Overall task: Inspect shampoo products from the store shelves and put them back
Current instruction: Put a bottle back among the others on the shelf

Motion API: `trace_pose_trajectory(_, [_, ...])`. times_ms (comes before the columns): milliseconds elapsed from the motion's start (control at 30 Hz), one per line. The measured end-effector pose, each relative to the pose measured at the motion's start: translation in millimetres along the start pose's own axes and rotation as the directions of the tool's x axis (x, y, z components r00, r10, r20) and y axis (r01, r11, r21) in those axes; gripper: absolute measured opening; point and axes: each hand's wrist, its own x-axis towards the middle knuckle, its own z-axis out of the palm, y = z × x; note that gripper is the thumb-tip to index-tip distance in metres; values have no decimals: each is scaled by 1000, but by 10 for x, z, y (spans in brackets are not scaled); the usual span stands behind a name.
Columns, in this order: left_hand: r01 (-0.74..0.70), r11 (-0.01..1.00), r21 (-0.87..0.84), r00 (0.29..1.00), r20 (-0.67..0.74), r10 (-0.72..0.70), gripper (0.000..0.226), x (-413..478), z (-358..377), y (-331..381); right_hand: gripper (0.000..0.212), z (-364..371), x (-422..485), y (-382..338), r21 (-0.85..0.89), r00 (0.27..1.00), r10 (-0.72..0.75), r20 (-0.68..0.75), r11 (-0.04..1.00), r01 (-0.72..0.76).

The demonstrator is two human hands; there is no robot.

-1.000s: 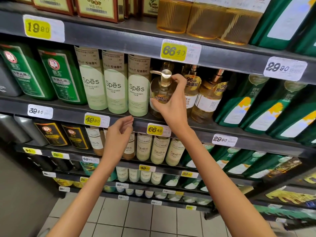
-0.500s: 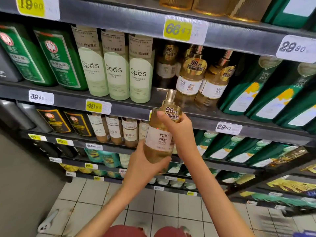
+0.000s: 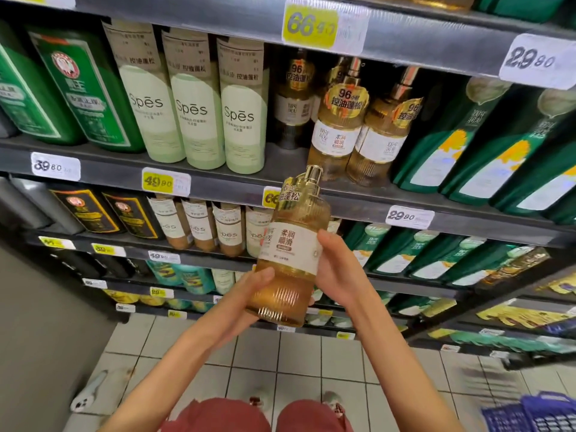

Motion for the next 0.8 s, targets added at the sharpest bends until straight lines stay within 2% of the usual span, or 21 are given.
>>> trace_pose_trajectory(67, [-5, 975, 221, 993, -116, 31, 77, 40, 32, 27, 61, 44, -3, 2, -124, 992, -21, -124, 992, 5])
trace_pose_trajectory(133, [33, 840, 541, 969, -222, 104, 86, 74, 122, -11, 66, 139, 8, 2, -275, 947, -85, -308, 962, -3])
trace_pose_trajectory(200, [81, 740, 668, 899, -370, 235, 83, 81, 256, -94, 80, 184, 33, 44, -399, 881, -167, -444, 917, -28])
trace_pose_trajectory(300, [60, 789, 611, 814, -487, 316, 68, 116, 355, -137, 76, 239, 56, 26, -485, 842, -208, -498, 871, -72])
trace_pose_trajectory(367, [27, 851, 525, 850, -460, 257, 54, 127, 311, -80, 83, 242, 38, -67, -499, 872, -150, -466, 858, -119])
trace_pose_trajectory(433, [-65, 939, 339, 950, -267, 162, 48, 66, 236, 14, 77, 175, -17, -170, -478, 947, -40, -318, 870, -124])
trace_pose_trajectory(467, [-83, 971, 226, 982, -147, 118, 56, 17, 208, 59, 69, 151, -59, -212, -408, 972, 7, -233, 907, -105])
trace_pose_trajectory(533, [5, 1000, 0, 1000, 10, -5, 78, -36, 147, 109, 65, 127, -125, -264, -155, 995, 42, -95, 986, -57])
trace_pose_trajectory(567, [60, 992, -114, 995, 81, -51, 82, -47, 121, 115, 66, 123, -143, -269, -44, 998, 43, -39, 998, -45])
trace_pose_trajectory(633, [115, 964, -241, 983, 165, -76, 77, -47, 107, 143, 53, 121, -146, -232, 24, 1000, 1, -11, 1000, 0])
trace_pose_trajectory(700, [114, 977, -181, 989, 109, -96, 75, -24, 96, 182, 41, 137, -132, -199, -13, 996, -39, -85, 999, 38])
trace_pose_trajectory(767, [57, 992, 117, 996, -80, -48, 63, 12, 123, 238, 51, 153, -101, -175, -78, 972, -93, -217, 994, 78])
trace_pose_trajectory(800, [35, 954, 297, 985, -170, 16, 59, 32, 154, 249, 62, 165, -78, -163, -118, 947, -124, -296, 989, 92])
